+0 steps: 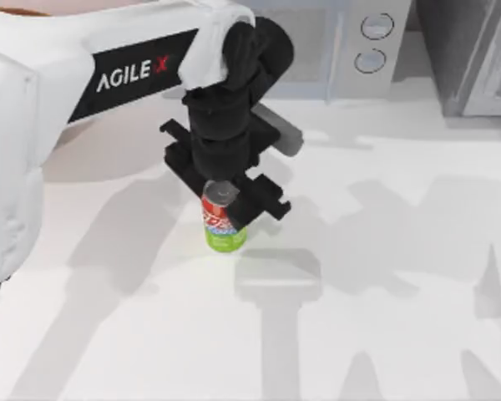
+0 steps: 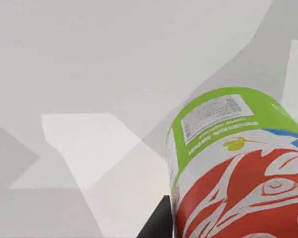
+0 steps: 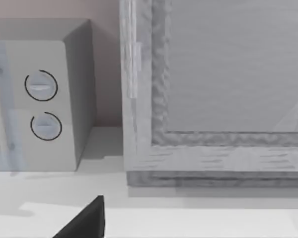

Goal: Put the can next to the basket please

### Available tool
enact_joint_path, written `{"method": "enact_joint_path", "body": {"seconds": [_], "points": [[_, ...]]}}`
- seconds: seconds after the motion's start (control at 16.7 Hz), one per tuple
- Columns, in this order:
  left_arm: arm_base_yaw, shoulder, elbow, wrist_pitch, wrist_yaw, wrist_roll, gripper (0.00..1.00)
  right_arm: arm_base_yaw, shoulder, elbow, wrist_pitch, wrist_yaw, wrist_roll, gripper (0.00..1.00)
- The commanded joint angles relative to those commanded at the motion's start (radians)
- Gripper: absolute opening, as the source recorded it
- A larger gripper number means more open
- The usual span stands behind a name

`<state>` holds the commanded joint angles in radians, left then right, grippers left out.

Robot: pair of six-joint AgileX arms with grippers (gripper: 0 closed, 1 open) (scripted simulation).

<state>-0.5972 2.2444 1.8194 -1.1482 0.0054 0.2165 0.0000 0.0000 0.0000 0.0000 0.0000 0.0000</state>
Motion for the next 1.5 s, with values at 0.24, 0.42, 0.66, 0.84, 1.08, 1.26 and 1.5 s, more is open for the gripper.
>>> {"method": "enact_joint_path", "body": {"seconds": [0.24,0.42,0.66,0.84,1.08,1.26,1.5], "points": [[0.110,-0.108,-0.086,-0.061,-0.005,0.010,0.00,0.000,0.000,0.000,0.000,0.000,0.000,1.00],[0.298,-0.262,-0.181,-0.109,-0.011,0.024,0.00,0.000,0.000,0.000,0.000,0.000,0.000,1.00],[0.580,-0.390,-0.299,-0.107,-0.021,0.044,0.00,0.000,0.000,0.000,0.000,0.000,0.000,1.00],[0.741,-0.380,-0.346,-0.062,-0.022,0.056,0.00,0.000,0.000,0.000,0.000,0.000,0.000,1.00],[0.846,-0.294,-0.343,0.030,-0.012,0.070,0.00,0.000,0.000,0.000,0.000,0.000,0.000,1.00],[0.865,-0.256,-0.320,0.069,-0.003,0.078,0.00,0.000,0.000,0.000,0.000,0.000,0.000,1.00],[0.860,-0.258,-0.323,0.067,-0.005,0.079,0.00,0.000,0.000,0.000,0.000,0.000,0.000,1.00]]}}
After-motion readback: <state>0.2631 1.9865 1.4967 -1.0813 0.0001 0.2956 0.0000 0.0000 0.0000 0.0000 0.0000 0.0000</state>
